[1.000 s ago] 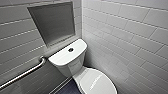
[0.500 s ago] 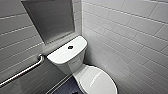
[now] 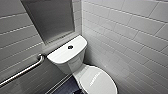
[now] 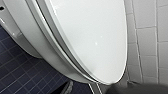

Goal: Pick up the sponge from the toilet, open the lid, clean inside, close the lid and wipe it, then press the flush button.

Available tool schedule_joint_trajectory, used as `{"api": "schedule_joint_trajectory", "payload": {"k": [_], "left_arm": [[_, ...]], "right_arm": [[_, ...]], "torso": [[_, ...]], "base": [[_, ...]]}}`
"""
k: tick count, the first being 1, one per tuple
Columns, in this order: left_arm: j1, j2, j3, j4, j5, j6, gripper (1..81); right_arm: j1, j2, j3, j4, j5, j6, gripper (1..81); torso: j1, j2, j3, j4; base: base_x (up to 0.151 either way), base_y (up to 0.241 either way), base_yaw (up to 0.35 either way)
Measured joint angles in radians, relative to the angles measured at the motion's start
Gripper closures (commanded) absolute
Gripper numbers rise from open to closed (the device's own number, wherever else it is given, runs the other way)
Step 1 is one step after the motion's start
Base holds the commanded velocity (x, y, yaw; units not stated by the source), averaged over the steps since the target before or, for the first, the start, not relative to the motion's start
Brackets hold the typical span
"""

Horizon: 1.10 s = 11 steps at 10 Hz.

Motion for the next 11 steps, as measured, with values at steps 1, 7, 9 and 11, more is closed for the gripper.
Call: {"api": "schedule_joint_trajectory", "payload": {"k": [1,7,9,11], "left_arm": [[0.0,0.023,-0.03,0.0,-0.004,-0.005,1.0],[0.0,0.111,-0.137,-0.001,-0.01,-0.071,1.0],[0.002,0.121,-0.142,-0.001,-0.01,-0.079,1.0],[0.0,0.127,-0.143,-0.001,-0.011,-0.079,1.0]], "right_arm": [[0.005,0.007,-0.012,0.0,-0.001,0.0,81.1],[0.026,0.024,-0.04,0.0,-0.001,0.0,81.1],[0.029,0.024,-0.041,0.0,-0.002,0.0,81.1],[0.039,0.024,-0.042,0.0,0.0,0.0,81.1]], "torso": [[0.0,0.0,0.0,0.0],[0.0,0.0,-0.005,0.0],[0.0,0.0,-0.029,0.0],[0.001,0.0,-0.035,0.0]], "base": [[0.0,0.0,0.0],[0.0,0.0,0.0],[0.0,0.0,0.0],[0.0,0.0,0.0]]}}
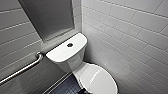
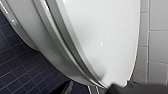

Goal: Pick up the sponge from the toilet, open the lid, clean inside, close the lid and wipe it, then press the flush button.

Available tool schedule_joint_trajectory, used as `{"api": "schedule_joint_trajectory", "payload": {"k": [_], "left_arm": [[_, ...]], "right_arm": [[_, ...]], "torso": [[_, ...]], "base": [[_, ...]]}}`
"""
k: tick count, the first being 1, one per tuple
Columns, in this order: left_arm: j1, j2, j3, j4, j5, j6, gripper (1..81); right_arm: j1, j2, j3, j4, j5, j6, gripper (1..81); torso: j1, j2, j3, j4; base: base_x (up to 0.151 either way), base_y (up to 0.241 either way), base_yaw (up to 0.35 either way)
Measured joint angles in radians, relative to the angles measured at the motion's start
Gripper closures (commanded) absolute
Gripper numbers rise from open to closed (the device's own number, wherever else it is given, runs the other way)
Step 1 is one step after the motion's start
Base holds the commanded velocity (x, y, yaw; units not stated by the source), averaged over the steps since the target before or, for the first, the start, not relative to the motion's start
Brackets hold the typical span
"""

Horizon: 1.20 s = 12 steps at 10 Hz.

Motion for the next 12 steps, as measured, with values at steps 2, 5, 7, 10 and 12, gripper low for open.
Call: {"api": "schedule_joint_trajectory", "payload": {"k": [2,5,7,10,12], "left_arm": [[-0.002,0.007,0.0,0.0,-0.011,-0.001,1.0],[-0.002,0.031,-0.025,-0.004,-0.039,-0.026,1.0],[-0.003,0.051,-0.066,-0.006,-0.049,-0.03,1.0],[-0.016,0.074,-0.087,-0.009,-0.042,-0.033,1.0],[-0.018,0.074,-0.09,-0.01,-0.038,-0.033,1.0]], "right_arm": [[0.0,0.0,-0.001,0.0,0.0,0.0,81.1],[0.0,0.011,-0.016,0.0,-0.001,0.004,81.1],[0.0,0.022,-0.026,0.0,-0.001,0.007,81.1],[0.004,0.03,-0.04,0.0,-0.001,0.008,81.1],[0.018,0.03,-0.04,0.0,-0.002,0.008,81.1]], "torso": [[0.0,0.0,0.0,0.0],[0.0,0.0,0.0,0.0],[0.0,0.0,0.0,0.0],[0.0,0.0,0.0,0.0],[0.0,0.0,0.0,0.0]], "base": [[0.0,0.0,0.0],[0.0,0.0,0.0],[0.0,0.0,0.0],[0.0,0.0,0.0],[0.0,0.0,0.0]]}}
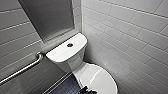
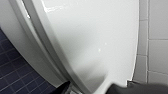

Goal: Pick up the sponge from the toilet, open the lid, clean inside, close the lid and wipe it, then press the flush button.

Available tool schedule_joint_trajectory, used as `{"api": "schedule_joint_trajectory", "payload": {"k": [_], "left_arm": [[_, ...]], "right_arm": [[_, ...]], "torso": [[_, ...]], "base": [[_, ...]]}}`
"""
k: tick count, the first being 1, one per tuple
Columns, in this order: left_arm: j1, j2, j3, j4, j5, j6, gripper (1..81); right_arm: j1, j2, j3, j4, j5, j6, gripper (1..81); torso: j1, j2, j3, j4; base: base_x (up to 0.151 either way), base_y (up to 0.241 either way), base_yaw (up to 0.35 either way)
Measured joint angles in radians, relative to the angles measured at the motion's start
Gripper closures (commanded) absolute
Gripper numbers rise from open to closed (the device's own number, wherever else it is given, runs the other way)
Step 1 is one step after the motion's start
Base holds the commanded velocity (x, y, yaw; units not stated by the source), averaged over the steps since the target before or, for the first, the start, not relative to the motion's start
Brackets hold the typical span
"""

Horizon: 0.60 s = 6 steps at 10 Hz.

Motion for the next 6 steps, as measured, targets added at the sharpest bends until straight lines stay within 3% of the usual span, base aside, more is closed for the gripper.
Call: {"api": "schedule_joint_trajectory", "payload": {"k": [6], "left_arm": [[-0.003,0.051,-0.095,-0.004,0.025,-0.016,1.0]], "right_arm": [[0.002,-0.006,0.007,0.0,-0.001,0.0,81.1]], "torso": [[0.0,0.0,0.0,0.0]], "base": [[0.0,0.0,0.0]]}}
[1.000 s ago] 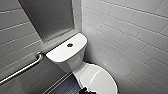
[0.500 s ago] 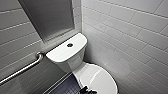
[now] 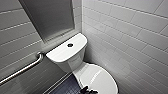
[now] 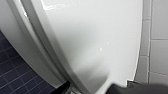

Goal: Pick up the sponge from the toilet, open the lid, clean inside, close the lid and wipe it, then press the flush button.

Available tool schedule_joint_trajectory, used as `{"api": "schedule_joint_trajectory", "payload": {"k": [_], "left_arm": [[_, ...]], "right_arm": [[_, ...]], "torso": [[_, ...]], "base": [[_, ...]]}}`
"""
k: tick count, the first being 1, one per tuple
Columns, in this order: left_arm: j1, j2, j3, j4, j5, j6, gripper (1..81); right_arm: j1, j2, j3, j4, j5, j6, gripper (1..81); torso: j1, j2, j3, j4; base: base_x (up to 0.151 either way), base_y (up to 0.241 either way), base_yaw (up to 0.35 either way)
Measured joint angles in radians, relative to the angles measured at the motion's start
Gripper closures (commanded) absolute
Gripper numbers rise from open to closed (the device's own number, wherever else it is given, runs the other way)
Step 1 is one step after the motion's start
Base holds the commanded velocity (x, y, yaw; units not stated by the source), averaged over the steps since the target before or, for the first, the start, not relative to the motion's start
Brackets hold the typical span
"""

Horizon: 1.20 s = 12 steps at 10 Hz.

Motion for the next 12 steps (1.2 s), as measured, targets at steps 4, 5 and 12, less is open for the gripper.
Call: {"api": "schedule_joint_trajectory", "payload": {"k": [4,5,12], "left_arm": [[0.003,0.021,-0.033,-0.003,0.0,-0.003,1.0],[0.007,0.02,-0.029,-0.003,-0.013,-0.003,1.0],[0.026,-0.018,0.057,-0.003,-0.096,-0.008,1.0]], "right_arm": [[0.0,0.0,0.002,0.0,0.001,0.0,81.1],[0.0,0.0,0.002,0.0,0.001,0.0,81.1],[0.006,0.0,0.003,0.0,0.001,0.0,81.1]], "torso": [[-0.001,0.0,0.0,0.0],[-0.001,0.0,0.0,0.0],[-0.001,0.0,0.0,0.0]], "base": [[0.0,0.0,0.0],[0.0,0.0,0.0],[0.0,0.0,0.0]]}}
